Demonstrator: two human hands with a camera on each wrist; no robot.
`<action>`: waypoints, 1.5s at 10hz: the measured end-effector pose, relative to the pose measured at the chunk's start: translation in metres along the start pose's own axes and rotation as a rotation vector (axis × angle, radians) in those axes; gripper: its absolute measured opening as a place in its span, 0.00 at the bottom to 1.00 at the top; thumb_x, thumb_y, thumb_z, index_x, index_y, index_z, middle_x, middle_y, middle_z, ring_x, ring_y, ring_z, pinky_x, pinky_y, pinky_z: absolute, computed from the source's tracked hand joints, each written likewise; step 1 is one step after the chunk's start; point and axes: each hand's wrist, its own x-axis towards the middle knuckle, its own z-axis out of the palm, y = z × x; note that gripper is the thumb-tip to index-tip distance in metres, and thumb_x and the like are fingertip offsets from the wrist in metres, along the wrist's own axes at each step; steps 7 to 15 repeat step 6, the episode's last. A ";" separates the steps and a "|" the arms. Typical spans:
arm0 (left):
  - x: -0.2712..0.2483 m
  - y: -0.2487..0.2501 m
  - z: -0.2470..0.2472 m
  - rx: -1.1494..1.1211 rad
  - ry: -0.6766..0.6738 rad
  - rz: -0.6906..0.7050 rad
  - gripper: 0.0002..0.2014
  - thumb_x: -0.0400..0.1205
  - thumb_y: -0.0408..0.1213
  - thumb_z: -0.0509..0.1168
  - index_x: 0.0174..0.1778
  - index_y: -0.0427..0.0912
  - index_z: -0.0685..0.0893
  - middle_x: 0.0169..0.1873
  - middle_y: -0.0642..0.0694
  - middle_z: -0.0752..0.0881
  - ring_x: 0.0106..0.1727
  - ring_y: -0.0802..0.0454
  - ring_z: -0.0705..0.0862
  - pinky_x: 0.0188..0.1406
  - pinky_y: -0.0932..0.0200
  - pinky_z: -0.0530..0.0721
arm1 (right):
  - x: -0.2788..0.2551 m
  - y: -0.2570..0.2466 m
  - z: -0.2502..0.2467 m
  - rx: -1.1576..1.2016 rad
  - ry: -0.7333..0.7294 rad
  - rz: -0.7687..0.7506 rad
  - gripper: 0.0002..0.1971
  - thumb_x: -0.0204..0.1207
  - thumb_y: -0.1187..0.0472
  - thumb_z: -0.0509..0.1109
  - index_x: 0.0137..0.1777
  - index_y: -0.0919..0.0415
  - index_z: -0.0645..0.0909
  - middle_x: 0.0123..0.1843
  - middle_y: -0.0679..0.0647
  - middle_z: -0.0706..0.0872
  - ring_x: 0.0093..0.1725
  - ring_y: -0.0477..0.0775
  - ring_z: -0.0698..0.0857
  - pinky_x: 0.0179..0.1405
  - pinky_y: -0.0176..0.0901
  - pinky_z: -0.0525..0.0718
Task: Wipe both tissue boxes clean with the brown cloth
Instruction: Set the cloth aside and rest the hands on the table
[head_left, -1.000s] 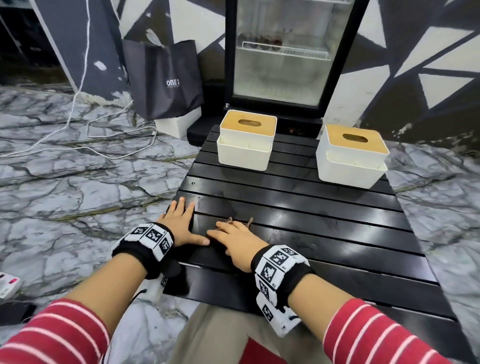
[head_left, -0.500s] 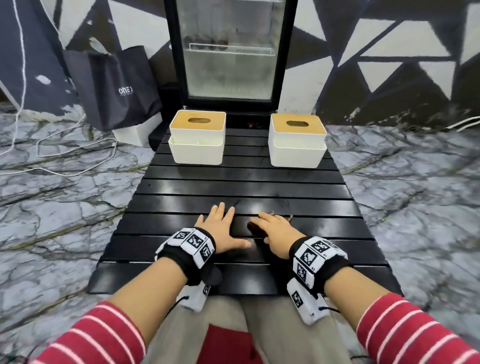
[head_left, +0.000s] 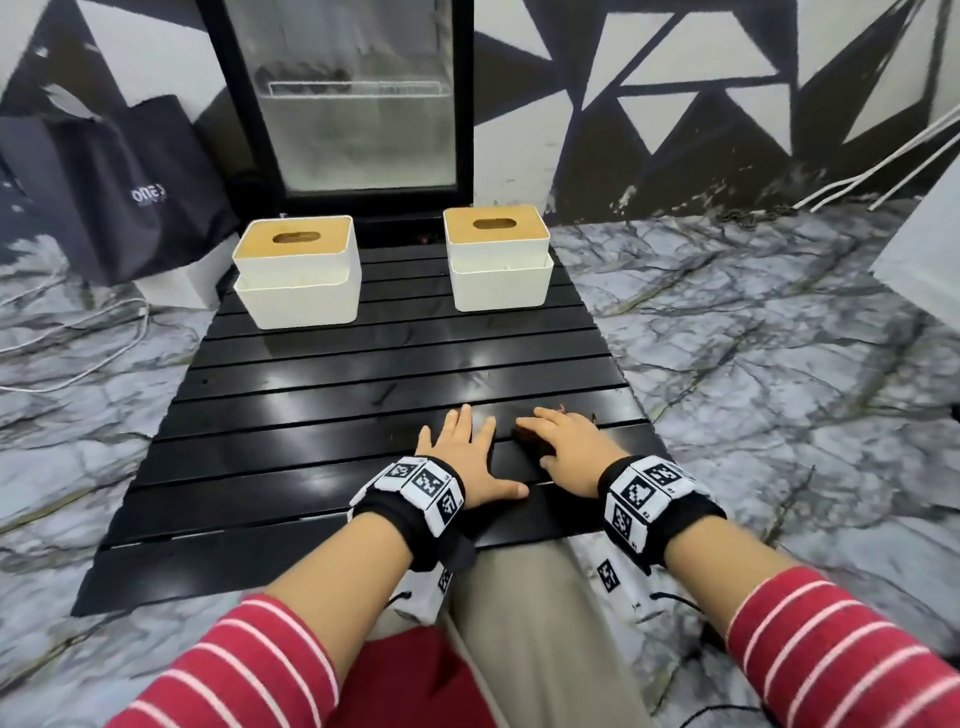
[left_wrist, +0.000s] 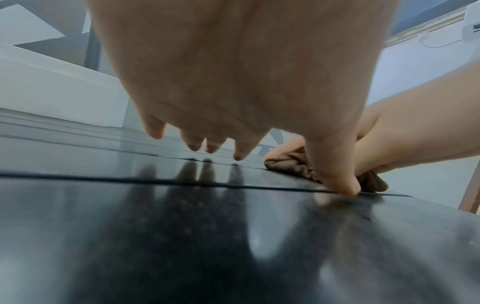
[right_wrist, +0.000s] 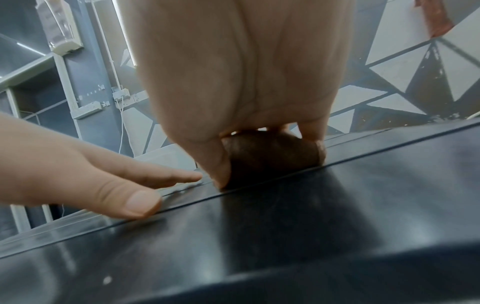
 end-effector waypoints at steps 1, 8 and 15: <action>0.000 0.010 0.001 0.028 0.012 0.013 0.51 0.73 0.69 0.60 0.83 0.50 0.42 0.83 0.43 0.38 0.83 0.46 0.38 0.79 0.38 0.41 | -0.009 0.008 0.005 0.030 0.051 0.024 0.29 0.77 0.65 0.59 0.78 0.50 0.58 0.82 0.55 0.57 0.79 0.59 0.58 0.76 0.43 0.49; -0.008 0.018 0.017 -0.030 0.017 0.029 0.48 0.75 0.66 0.61 0.83 0.50 0.43 0.83 0.44 0.39 0.83 0.47 0.39 0.80 0.39 0.44 | -0.023 0.017 0.027 0.073 0.038 0.110 0.30 0.78 0.60 0.58 0.78 0.42 0.54 0.83 0.49 0.51 0.80 0.60 0.49 0.77 0.62 0.57; -0.008 0.018 0.017 -0.030 0.017 0.029 0.48 0.75 0.66 0.61 0.83 0.50 0.43 0.83 0.44 0.39 0.83 0.47 0.39 0.80 0.39 0.44 | -0.023 0.017 0.027 0.073 0.038 0.110 0.30 0.78 0.60 0.58 0.78 0.42 0.54 0.83 0.49 0.51 0.80 0.60 0.49 0.77 0.62 0.57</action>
